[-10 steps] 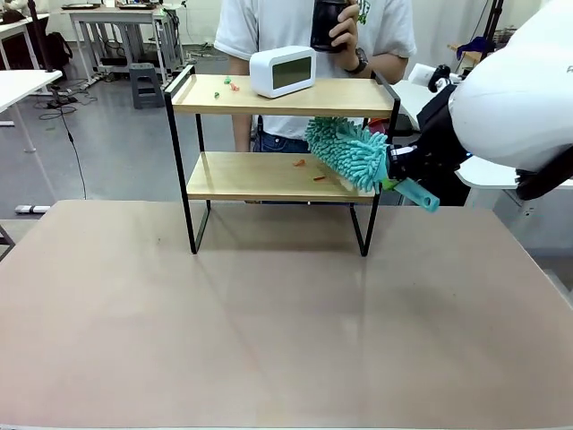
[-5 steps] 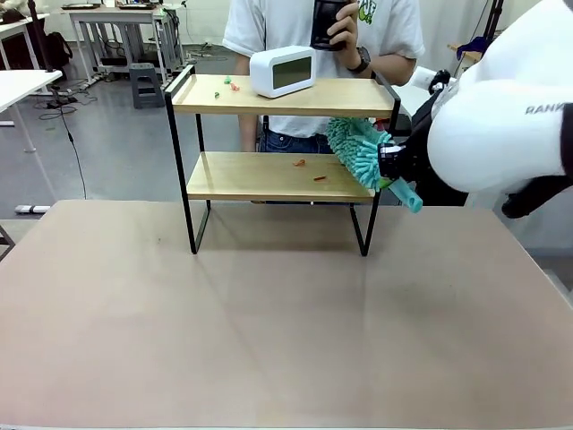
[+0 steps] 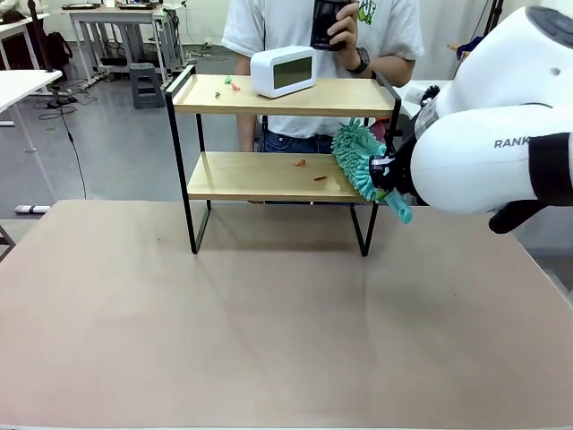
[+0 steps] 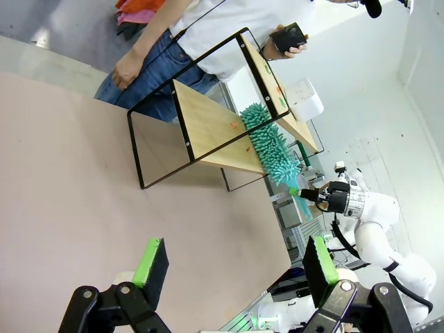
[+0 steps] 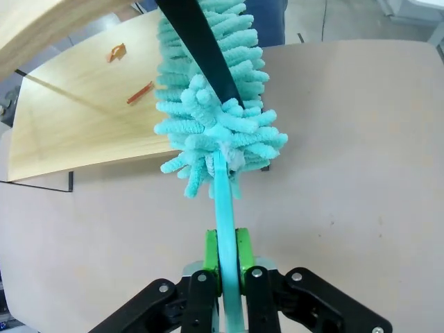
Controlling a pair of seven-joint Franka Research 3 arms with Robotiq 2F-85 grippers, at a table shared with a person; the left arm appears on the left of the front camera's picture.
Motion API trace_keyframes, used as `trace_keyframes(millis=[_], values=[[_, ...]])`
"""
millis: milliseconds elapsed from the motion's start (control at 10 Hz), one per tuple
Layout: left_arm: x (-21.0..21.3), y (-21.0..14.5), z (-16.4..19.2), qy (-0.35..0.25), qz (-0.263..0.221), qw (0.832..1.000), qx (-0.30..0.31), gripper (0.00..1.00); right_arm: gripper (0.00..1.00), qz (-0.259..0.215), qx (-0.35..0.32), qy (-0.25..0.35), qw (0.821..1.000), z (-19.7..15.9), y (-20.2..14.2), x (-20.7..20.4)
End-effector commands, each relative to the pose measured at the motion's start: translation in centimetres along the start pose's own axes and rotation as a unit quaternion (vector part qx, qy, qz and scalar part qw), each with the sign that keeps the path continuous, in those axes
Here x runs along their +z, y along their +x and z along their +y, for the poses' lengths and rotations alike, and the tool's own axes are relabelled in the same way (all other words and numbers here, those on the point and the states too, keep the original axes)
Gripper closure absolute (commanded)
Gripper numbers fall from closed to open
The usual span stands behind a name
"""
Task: Clean the shelf.
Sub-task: Clean the specific tier of the Shelf with the Duster once objects are removed.
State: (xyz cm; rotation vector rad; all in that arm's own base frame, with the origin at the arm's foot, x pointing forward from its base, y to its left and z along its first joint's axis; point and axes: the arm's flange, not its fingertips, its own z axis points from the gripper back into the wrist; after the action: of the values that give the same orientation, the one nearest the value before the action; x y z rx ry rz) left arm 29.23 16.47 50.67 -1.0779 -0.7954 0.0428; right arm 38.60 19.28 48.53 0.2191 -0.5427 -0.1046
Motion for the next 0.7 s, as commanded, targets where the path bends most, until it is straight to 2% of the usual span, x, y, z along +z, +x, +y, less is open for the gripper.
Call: trace_keyframes(millis=[0, 600], values=[[-0.3, -0.2, -0.2, -0.01, -0.009, 1.0, -0.009, 0.0, 1.0, 0.016, 0.0, 0.02, 1.0, 0.6, 0.4, -0.2], [-0.3, -0.2, -0.2, -0.01, -0.009, 1.0, -0.009, 0.0, 1.0, 0.059, 0.015, 0.109, 0.992, 2.0, 0.6, -1.3]])
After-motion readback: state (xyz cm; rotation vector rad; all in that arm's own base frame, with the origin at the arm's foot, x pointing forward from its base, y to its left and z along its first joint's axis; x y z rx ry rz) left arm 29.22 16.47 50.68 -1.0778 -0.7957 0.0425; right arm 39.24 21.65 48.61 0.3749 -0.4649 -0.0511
